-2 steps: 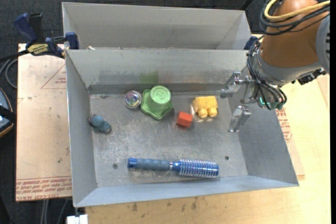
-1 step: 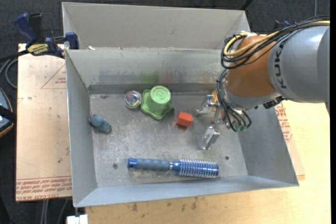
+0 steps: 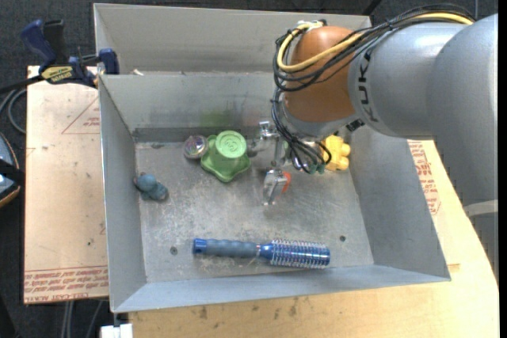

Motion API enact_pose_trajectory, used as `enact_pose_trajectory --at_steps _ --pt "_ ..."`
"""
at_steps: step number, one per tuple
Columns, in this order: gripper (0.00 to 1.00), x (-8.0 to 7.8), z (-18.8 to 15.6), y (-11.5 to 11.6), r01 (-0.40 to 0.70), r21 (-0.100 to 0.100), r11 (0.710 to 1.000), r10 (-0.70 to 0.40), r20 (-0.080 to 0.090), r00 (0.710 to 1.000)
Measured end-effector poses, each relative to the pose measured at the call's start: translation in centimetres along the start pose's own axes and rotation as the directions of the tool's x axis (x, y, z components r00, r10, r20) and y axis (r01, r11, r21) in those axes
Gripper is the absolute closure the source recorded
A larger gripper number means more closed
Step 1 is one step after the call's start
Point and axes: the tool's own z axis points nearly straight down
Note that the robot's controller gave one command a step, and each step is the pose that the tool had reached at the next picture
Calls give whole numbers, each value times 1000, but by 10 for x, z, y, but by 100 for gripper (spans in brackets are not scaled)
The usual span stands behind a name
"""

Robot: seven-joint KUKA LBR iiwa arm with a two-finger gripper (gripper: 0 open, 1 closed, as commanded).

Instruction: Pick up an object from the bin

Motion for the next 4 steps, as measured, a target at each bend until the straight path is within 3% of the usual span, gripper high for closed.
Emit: enact_pose_trajectory --at_steps 1,2,3,4 --pt "0 -6 23 -60 -114 -4 993 114 3 993" --pt "100 -8 20 -61 -110 2 994 110 9 994" --pt "100 -10 -97 -47 -67 4 998 67 5 998" --pt "0 -8 -92 -47 -66 3 998 67 -3 998"
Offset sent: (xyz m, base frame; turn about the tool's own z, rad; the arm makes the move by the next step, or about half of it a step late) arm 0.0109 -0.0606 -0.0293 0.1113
